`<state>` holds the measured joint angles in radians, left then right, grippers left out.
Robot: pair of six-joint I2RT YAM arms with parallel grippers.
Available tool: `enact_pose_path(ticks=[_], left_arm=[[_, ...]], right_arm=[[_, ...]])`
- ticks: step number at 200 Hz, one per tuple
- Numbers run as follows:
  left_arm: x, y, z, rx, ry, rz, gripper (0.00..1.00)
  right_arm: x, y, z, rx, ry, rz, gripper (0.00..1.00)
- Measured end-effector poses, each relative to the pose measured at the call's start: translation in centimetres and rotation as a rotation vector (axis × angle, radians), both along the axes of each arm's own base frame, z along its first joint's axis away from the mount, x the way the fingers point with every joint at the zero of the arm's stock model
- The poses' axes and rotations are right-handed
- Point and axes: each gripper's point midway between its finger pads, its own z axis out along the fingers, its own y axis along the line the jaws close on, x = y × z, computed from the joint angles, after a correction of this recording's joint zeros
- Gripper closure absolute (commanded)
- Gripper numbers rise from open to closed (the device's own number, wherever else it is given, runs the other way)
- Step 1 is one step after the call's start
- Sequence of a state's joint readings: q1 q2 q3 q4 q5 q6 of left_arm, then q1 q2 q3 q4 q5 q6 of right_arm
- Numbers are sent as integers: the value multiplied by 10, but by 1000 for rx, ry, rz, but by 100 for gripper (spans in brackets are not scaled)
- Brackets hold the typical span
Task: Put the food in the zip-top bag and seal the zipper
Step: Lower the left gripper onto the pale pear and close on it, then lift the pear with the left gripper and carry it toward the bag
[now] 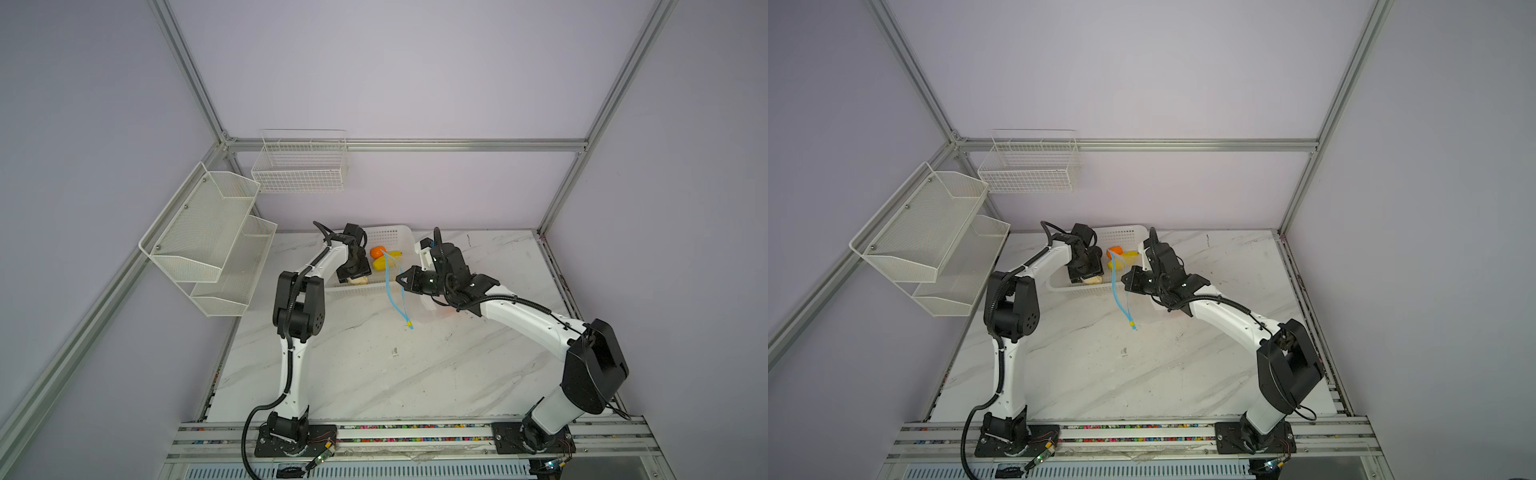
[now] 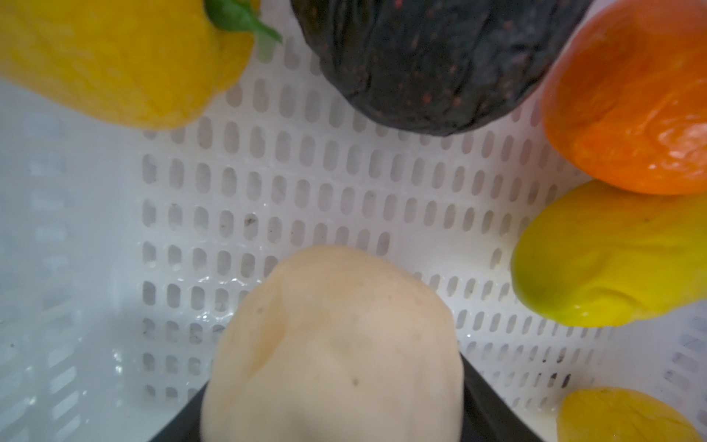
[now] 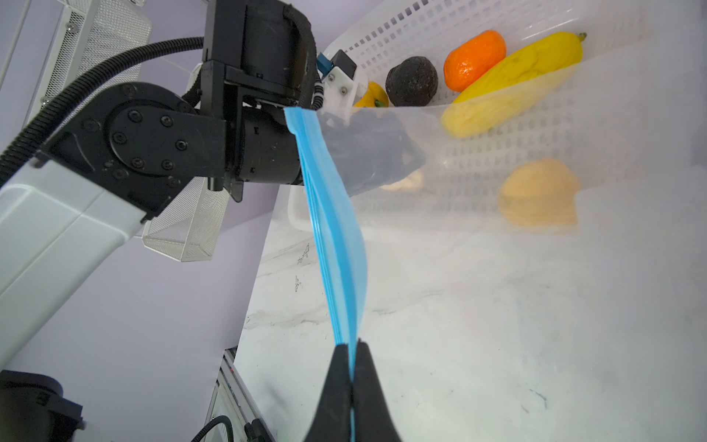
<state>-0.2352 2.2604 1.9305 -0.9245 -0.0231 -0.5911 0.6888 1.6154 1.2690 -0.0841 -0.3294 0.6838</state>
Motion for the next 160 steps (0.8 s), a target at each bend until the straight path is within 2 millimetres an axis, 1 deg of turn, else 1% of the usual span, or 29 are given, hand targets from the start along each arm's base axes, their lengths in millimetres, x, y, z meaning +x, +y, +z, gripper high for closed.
enact_pose_path(ticks=[13, 27, 50, 70, 114, 135, 160], left_arm=[[0, 0, 3, -1, -5, 0, 37], [1, 0, 11, -4, -20, 0, 38], [2, 0, 31, -14, -60, -1, 38], [2, -1, 43, -20, -83, -1, 38], [2, -1, 52, -27, -101, -2, 39], [-3, 0, 57, -31, -101, -4, 39], [-10, 0, 69, -42, -114, -9, 39]], right_arm=[[0, 0, 0, 0, 0, 0, 100], [0, 0, 0, 0, 0, 0, 100], [0, 0, 0, 0, 0, 0, 100], [0, 0, 0, 0, 0, 0, 100], [0, 0, 0, 0, 0, 0, 100], [0, 0, 0, 0, 0, -1, 100], [0, 0, 0, 0, 0, -1, 100]])
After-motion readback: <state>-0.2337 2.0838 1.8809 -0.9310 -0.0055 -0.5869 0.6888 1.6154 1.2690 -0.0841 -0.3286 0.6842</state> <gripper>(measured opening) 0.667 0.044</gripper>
